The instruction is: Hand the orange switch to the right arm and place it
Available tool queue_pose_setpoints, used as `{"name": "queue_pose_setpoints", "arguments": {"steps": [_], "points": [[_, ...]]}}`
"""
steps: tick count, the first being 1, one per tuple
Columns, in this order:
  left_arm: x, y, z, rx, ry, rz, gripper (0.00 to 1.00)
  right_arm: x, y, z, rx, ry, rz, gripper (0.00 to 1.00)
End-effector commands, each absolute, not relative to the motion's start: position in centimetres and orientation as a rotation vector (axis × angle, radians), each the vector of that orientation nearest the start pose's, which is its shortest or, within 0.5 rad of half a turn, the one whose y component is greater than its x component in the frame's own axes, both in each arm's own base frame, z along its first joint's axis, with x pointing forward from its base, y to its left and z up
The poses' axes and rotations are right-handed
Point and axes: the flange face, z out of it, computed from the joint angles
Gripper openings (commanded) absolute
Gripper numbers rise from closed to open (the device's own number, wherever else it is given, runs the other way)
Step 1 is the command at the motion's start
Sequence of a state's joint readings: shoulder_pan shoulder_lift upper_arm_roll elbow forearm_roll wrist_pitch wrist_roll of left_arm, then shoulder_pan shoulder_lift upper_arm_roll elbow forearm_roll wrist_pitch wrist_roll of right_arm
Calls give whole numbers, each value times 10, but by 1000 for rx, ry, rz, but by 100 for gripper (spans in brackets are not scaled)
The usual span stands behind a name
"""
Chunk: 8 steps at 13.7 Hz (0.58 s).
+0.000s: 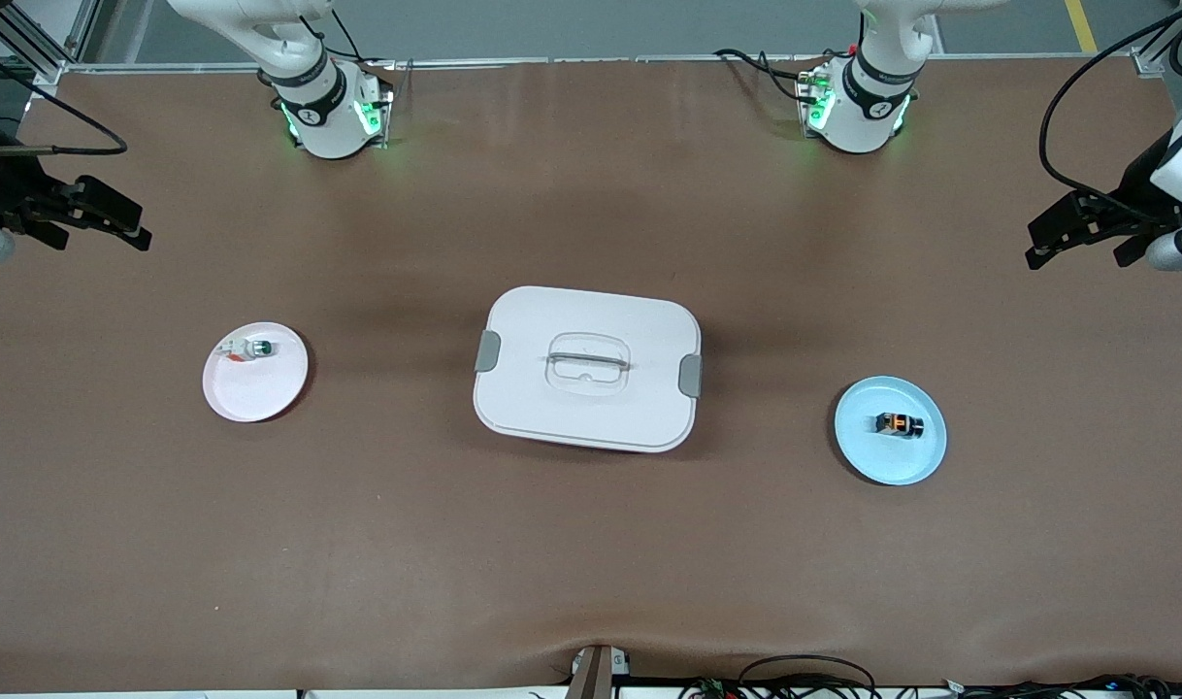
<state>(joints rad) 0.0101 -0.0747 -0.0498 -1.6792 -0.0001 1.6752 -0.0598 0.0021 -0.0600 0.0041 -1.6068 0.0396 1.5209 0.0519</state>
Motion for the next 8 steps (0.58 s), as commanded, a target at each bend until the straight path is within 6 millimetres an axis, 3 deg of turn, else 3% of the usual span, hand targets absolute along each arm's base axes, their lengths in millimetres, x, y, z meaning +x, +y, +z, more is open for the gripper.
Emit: {"name": "queue_pose_setpoints", "arguments": {"steps": [1,8], "points": [[544,-19,613,-3160,-24,-62,100,523,5,639,-3086,87,31,100],[581,-19,541,-3158,-19,76,100,524,3,638,-3085,103,45,100]]}}
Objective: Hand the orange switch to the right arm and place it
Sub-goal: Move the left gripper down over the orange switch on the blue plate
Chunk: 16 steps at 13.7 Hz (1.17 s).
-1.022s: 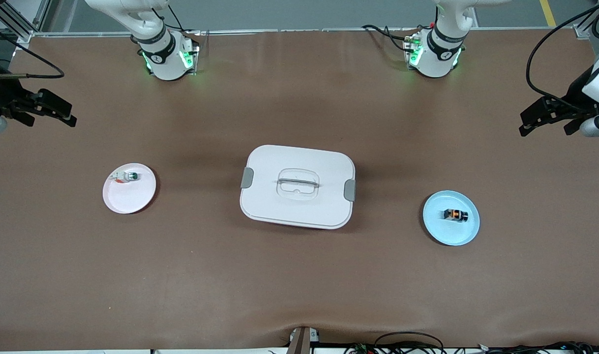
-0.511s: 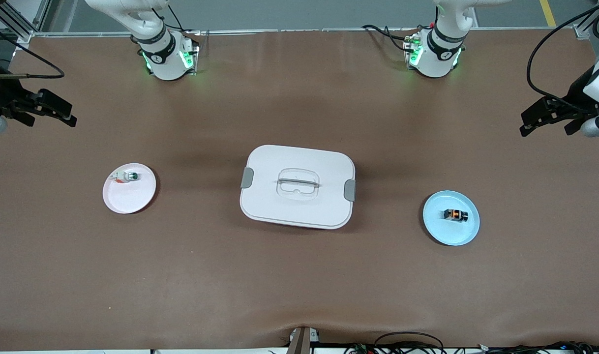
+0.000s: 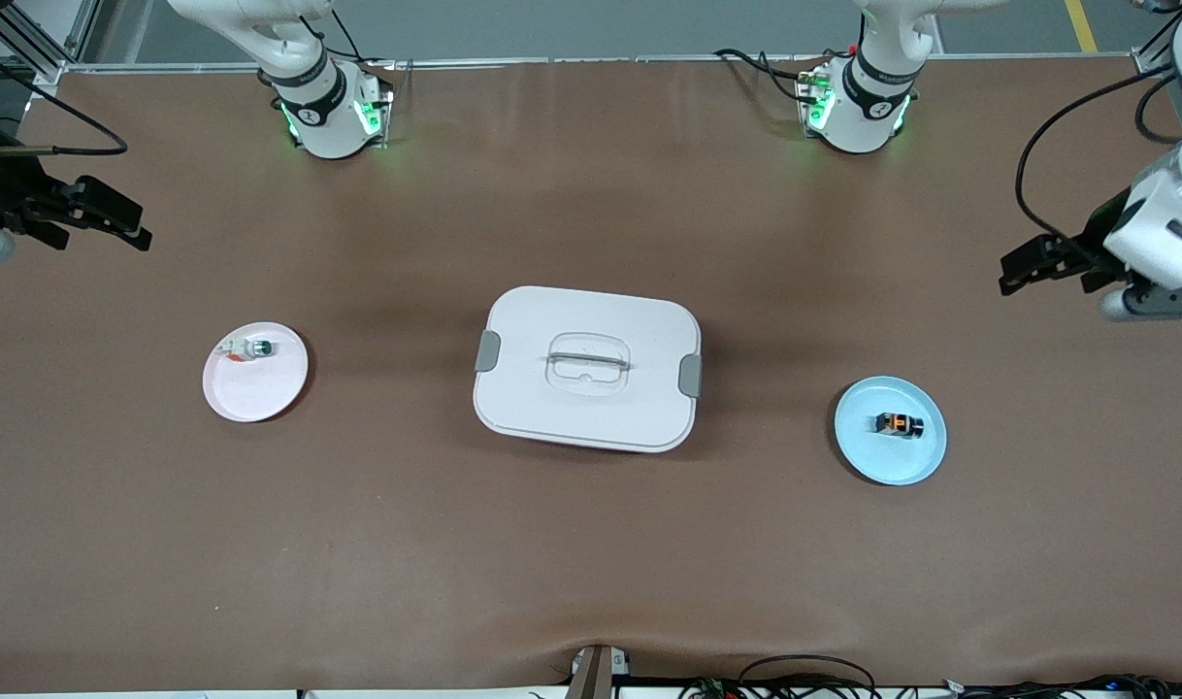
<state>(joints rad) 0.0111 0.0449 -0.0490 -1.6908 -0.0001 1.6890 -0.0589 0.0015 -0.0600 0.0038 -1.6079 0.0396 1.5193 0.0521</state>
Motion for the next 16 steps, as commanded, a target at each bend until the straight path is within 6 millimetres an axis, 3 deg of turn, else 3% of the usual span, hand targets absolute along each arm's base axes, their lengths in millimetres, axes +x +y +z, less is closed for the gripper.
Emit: {"name": "queue_pose_setpoints", "arguments": {"steps": [1,11,16], "points": [[586,-19,532,-3157,-19,81,100,523,1,639,-3085,110,47,100],[630,-24,392,-3114,69,163,100,524,2,640,-3086,108,43,100],[644,-24,338,-3105,211,159,100,526,2,644,-3086,108,19,100]]}}
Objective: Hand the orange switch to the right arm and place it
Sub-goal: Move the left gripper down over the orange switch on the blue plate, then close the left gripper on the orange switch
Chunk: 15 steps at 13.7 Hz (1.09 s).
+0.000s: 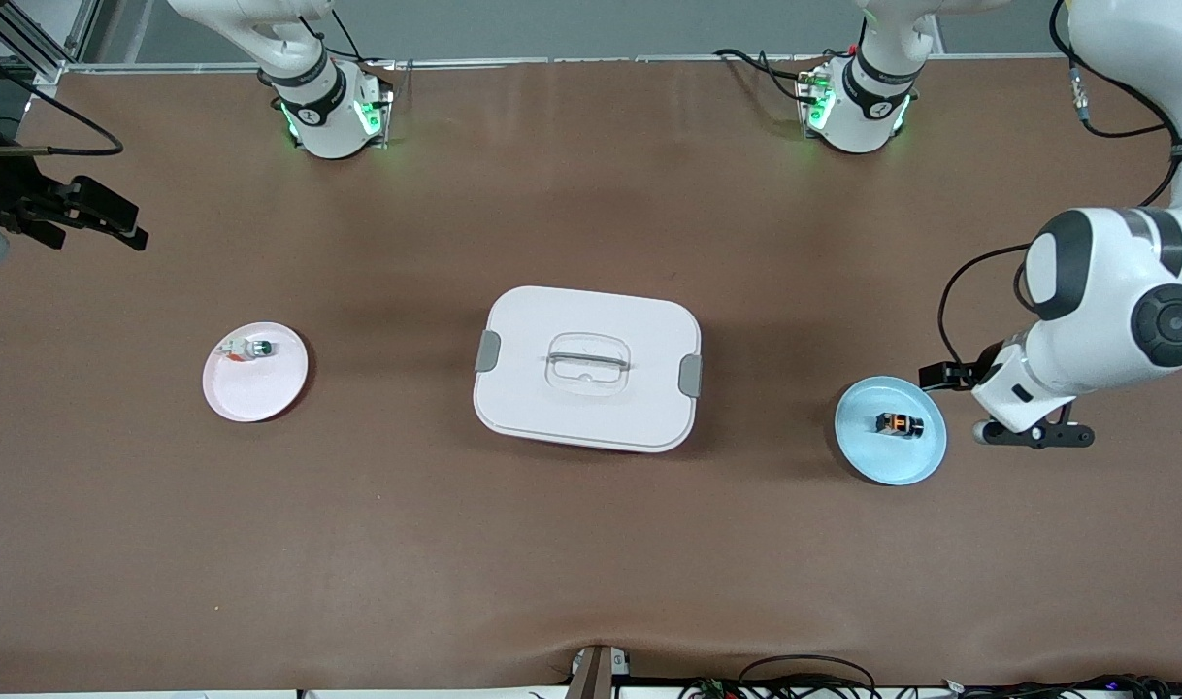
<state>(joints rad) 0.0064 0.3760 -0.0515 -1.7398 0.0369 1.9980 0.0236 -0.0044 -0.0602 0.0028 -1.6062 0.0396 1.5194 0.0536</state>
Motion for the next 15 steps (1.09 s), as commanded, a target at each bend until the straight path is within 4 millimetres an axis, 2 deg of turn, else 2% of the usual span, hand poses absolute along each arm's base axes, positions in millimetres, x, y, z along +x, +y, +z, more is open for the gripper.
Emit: {"name": "queue_pose_setpoints", "arguments": {"steps": [1,3,7,11,14,15], "points": [[647,-22,330,-3106,215,152,100,526,1,643,-3088,108,21,100],[654,-23,310,-3107,288,113,100,526,1,643,-3091,106,23,100],[662,-26,275,-3112,297,54,100,527,2,644,-3091,103,19,100],[660,-26,248,-3115,302,54,100,526,0,644,-3097,106,25,100],[649,-26,223,-3118,304,11,100,527,0,645,-3097,106,18,100],[647,-23,220,-3119,298,-6,100,527,0,643,-3097,109,23,100]]}}
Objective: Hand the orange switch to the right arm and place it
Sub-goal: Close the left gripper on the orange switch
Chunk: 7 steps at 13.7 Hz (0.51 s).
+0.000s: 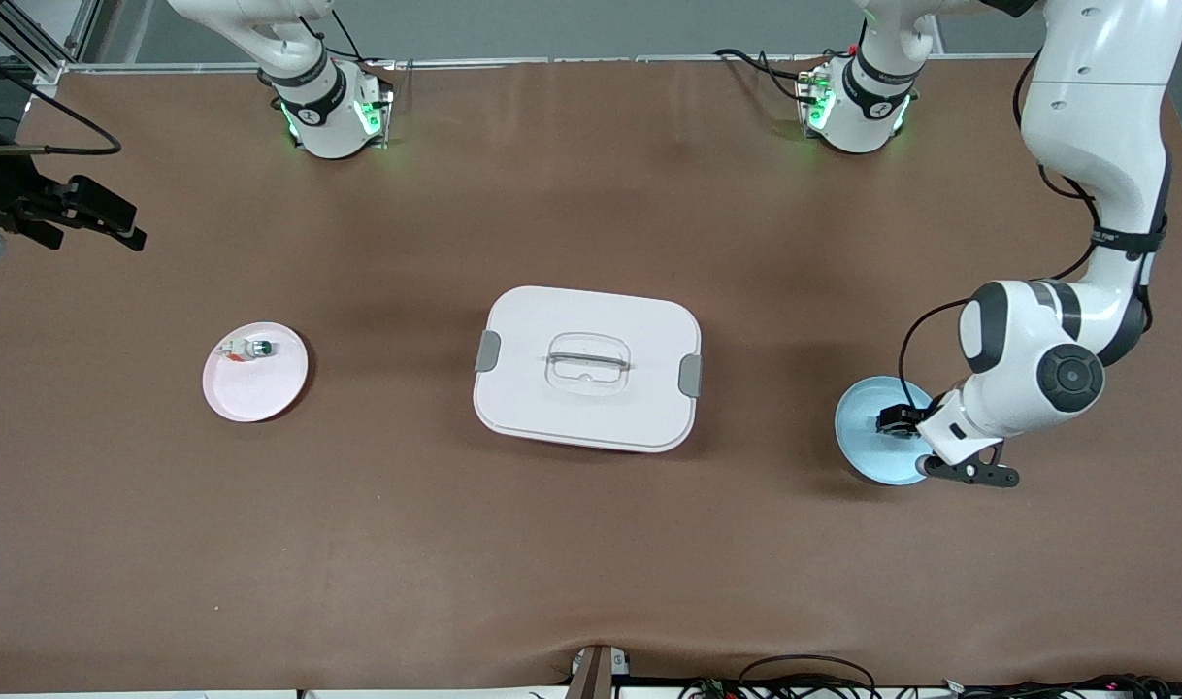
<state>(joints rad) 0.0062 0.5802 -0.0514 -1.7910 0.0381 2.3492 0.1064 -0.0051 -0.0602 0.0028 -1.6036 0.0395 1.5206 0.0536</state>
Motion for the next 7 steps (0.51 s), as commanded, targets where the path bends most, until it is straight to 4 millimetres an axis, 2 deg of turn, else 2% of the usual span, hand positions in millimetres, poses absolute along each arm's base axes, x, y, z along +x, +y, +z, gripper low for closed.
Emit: {"name": "queue_pose_setpoints", "arguments": {"steps": [1,7], "points": [[645,-23,217,-3119,298,1,100,526,0,644,-3097,109,23,100],[635,-24,204,-3119,305,-28,100,527,0,644,-3097,104,21,100]]}}
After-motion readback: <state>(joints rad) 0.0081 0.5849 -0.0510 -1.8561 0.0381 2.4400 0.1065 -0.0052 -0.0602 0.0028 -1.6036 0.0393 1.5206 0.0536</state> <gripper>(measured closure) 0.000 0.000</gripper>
